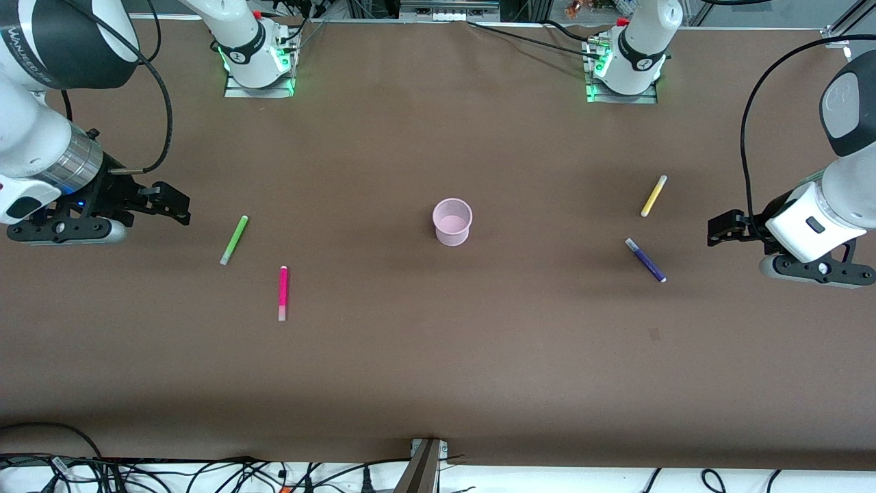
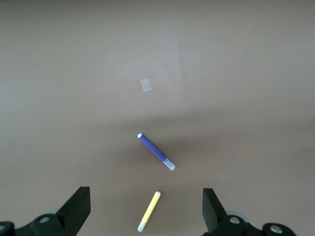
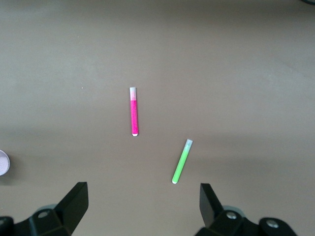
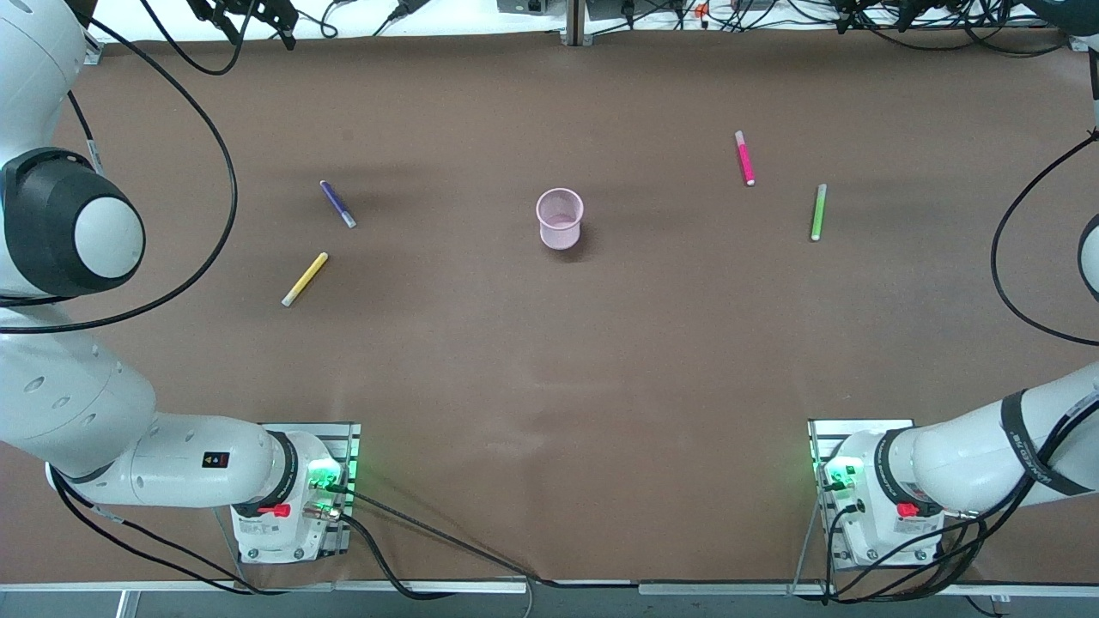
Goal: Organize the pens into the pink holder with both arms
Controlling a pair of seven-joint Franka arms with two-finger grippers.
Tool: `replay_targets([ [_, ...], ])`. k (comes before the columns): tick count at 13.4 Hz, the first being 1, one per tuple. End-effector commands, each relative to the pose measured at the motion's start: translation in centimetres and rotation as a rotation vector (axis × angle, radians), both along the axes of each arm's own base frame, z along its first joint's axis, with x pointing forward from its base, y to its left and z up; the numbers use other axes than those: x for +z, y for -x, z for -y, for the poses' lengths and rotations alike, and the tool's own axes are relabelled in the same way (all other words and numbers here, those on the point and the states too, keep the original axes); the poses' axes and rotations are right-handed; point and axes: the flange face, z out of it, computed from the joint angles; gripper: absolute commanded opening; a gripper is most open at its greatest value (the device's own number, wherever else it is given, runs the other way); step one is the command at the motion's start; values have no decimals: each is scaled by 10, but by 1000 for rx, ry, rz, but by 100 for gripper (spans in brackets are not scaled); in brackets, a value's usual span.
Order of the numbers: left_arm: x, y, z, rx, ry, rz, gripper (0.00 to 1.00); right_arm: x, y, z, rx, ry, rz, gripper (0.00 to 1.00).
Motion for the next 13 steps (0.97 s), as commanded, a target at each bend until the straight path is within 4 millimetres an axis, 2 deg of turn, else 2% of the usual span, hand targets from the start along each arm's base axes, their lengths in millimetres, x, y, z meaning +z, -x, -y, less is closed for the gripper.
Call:
replay_targets([
  [1, 0, 8, -4, -2, 10, -24, 100, 6, -1, -3, -2, 1, 9, 100],
  [3, -7, 7, -13, 21, 9, -41, 100, 6, -1, -6, 1, 1, 10, 100],
  [6, -37, 1, -25, 75, 7, -91, 100, 6, -1, -6, 2, -2, 7, 100],
  [7, -56, 4, -32, 125, 1, -123, 100, 7, 0, -4, -1, -1, 7, 100],
  [9, -91, 10, -34, 201, -10, -158, 100, 6, -1, -4, -1, -1, 5, 100],
  [13, -163, 24, -34, 413, -36, -128, 100, 6, -1, -4, -1, 0, 7, 100],
])
